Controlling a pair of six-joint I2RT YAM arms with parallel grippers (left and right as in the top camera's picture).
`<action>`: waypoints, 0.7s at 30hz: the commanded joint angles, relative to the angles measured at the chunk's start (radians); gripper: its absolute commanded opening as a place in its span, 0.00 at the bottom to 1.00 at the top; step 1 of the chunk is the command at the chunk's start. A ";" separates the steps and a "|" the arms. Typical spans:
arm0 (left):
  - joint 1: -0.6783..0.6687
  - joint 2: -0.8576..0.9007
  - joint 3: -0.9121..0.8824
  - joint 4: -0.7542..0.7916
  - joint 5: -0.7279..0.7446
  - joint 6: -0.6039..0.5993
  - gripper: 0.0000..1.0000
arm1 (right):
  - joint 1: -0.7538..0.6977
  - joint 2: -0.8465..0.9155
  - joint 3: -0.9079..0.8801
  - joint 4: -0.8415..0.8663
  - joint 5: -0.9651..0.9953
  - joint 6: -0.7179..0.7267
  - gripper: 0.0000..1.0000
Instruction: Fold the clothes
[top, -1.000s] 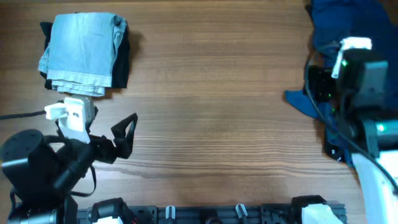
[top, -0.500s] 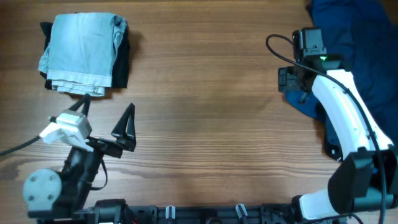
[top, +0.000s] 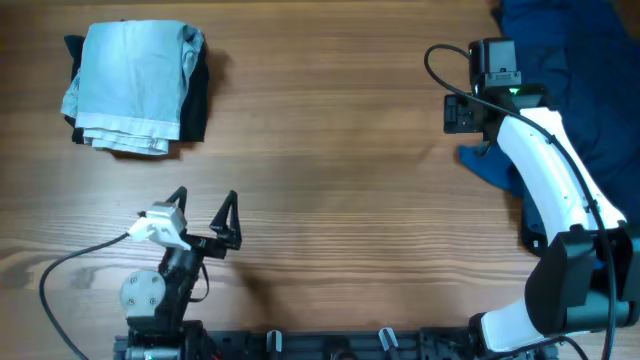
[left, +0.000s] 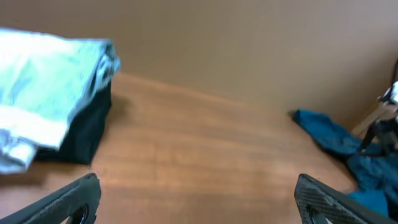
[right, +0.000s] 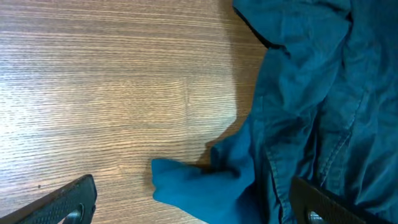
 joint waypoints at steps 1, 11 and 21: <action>-0.006 -0.033 -0.031 -0.027 -0.010 -0.009 1.00 | 0.000 0.013 0.006 0.003 0.002 -0.005 1.00; -0.006 -0.060 -0.031 -0.024 -0.013 -0.009 1.00 | 0.000 0.013 0.006 0.003 0.002 -0.005 1.00; -0.006 -0.058 -0.031 -0.024 -0.013 -0.009 1.00 | 0.000 0.013 0.006 0.004 0.002 -0.005 1.00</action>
